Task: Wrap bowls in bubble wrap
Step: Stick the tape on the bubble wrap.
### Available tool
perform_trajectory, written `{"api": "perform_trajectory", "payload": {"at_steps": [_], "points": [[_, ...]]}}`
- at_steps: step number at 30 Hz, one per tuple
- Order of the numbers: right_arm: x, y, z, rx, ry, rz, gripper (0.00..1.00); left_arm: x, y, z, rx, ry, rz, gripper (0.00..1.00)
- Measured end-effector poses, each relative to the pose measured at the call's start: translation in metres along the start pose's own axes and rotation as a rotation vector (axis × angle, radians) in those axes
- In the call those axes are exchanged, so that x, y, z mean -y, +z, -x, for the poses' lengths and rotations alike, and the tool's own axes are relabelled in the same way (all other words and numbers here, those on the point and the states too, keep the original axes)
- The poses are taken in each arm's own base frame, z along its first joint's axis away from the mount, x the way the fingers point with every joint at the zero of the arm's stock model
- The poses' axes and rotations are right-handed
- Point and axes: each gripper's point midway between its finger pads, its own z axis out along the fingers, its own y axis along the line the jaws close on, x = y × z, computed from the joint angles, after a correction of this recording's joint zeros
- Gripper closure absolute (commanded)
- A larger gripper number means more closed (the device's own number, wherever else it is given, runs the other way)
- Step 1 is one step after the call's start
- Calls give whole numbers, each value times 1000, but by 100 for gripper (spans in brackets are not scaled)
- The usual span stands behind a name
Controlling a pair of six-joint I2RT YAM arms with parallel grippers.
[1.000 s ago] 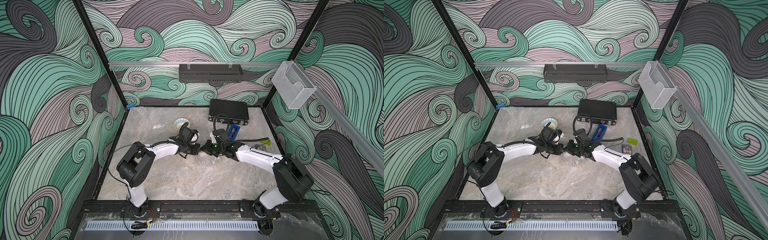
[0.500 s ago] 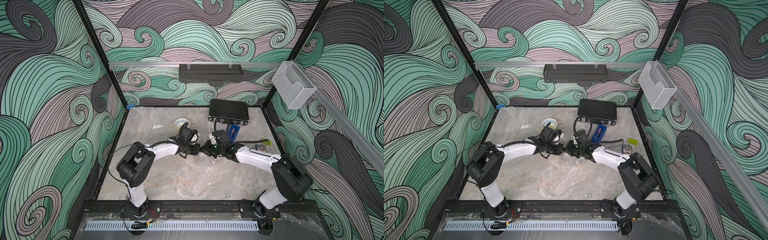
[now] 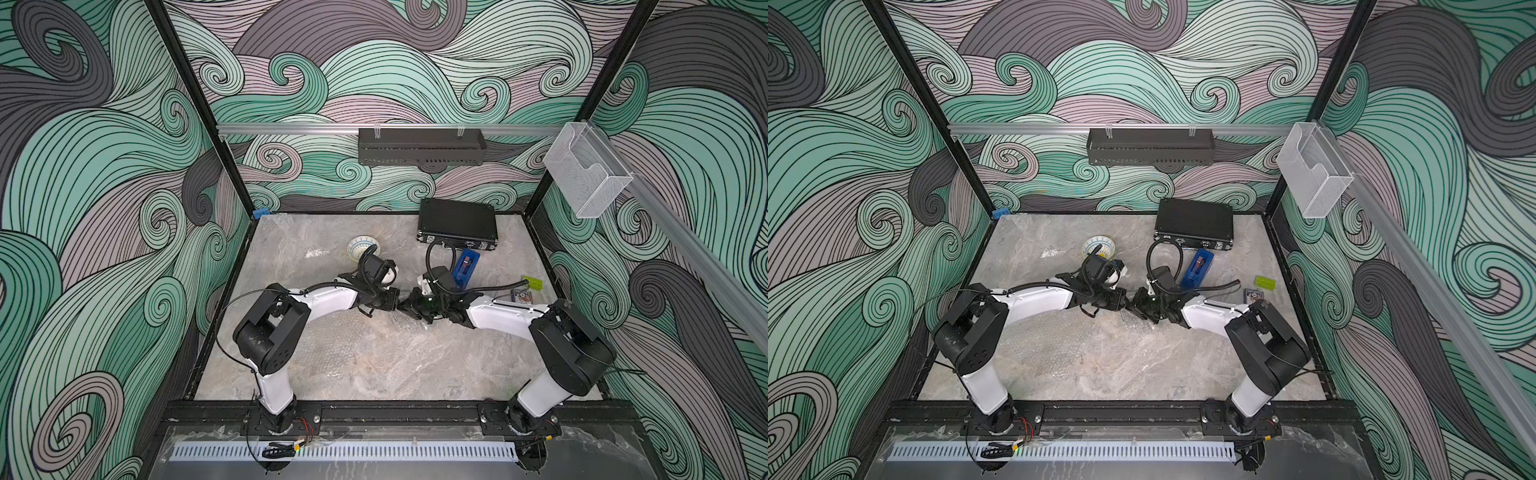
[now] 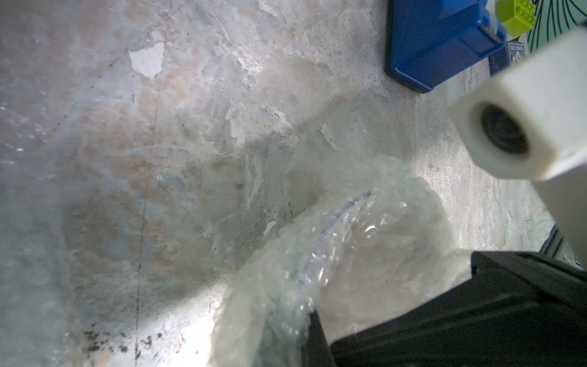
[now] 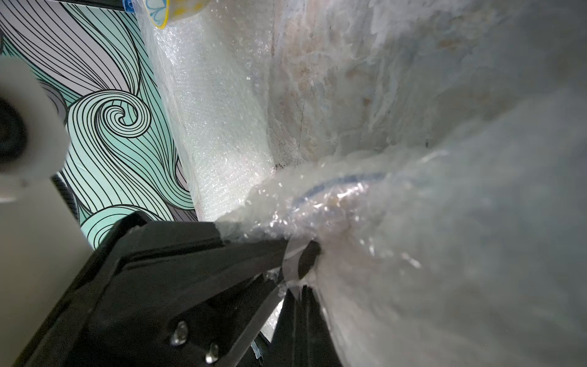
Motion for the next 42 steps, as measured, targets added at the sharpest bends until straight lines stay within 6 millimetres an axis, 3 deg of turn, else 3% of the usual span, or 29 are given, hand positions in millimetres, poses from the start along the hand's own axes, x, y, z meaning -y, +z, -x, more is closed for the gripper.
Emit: {"api": "perform_trajectory", "payload": {"at_steps": [10, 13, 22, 25, 29, 32, 38, 42], "points": [[4, 3, -2, -9, 5, -2, 100, -1, -1, -1, -10, 3, 9, 98], [5, 5, -3, -18, 6, -1, 100, -3, -1, -1, -9, 2, 19, 87], [7, 7, -4, -31, 4, -2, 100, -2, -15, 1, 2, -6, 39, 70], [8, 7, -4, -31, 2, -2, 100, -1, -20, 2, 8, -5, 39, 57], [8, 6, -3, -33, 0, -3, 100, -2, -25, 1, 2, -6, 46, 28], [8, 6, -4, -37, -4, -2, 100, -3, -29, 1, 2, -4, 41, 17], [8, 6, -5, -40, -12, -1, 100, -6, -32, 3, -19, -22, 11, 11], [8, 6, -5, -42, -15, -3, 100, -3, -22, 7, -46, -34, -44, 10]]}}
